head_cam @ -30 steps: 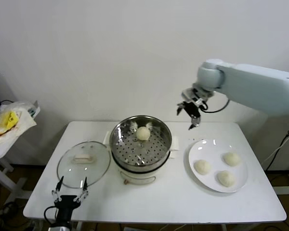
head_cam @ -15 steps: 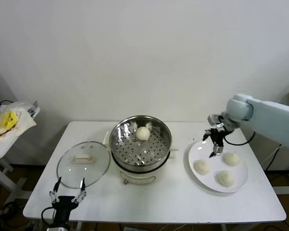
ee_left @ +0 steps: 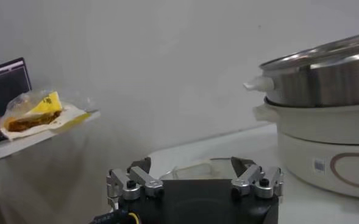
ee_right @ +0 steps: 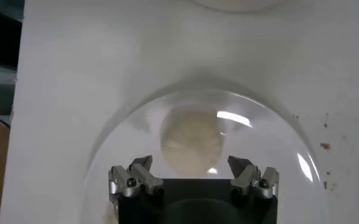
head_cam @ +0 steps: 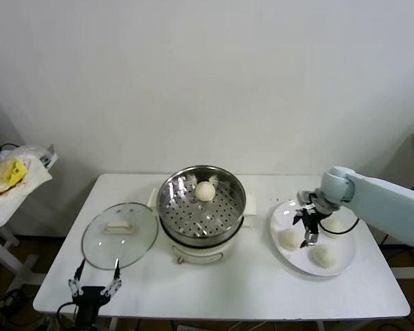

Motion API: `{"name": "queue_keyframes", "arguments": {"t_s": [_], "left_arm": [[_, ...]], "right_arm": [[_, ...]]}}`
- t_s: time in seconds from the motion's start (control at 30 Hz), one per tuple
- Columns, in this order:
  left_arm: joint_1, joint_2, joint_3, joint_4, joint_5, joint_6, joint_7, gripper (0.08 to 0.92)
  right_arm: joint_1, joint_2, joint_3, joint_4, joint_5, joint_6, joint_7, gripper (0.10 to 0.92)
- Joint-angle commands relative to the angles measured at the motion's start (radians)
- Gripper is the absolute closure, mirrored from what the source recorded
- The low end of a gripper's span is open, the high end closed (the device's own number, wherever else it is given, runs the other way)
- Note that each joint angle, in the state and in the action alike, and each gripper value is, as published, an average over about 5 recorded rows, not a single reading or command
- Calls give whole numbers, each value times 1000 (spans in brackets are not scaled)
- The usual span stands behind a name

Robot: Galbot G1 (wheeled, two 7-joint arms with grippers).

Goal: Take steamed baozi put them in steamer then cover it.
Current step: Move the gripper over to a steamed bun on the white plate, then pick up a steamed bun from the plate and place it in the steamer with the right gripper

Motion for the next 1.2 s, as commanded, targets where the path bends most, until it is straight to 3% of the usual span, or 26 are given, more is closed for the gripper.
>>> {"name": "queue_keyframes", "arguments": {"t_s": [0.03,0.47,0.83,1.2], "left_arm": [[4,-2,1,5,14,-4,-1,177],[3,-5,3,8,21,-5,-2,177],[4,-6,5,9,24,-7,-2,177],[0,-14,33,2,35,-5,-2,177]], "right_arm": [[-84,57,73,-74,-38,-2,9,203],[-87,71,76,-91,-39,4,-14,208],[-30,51,59,-85,-17,10,-23,309],[493,96,-260,-74,279,2,-44,313]]}}
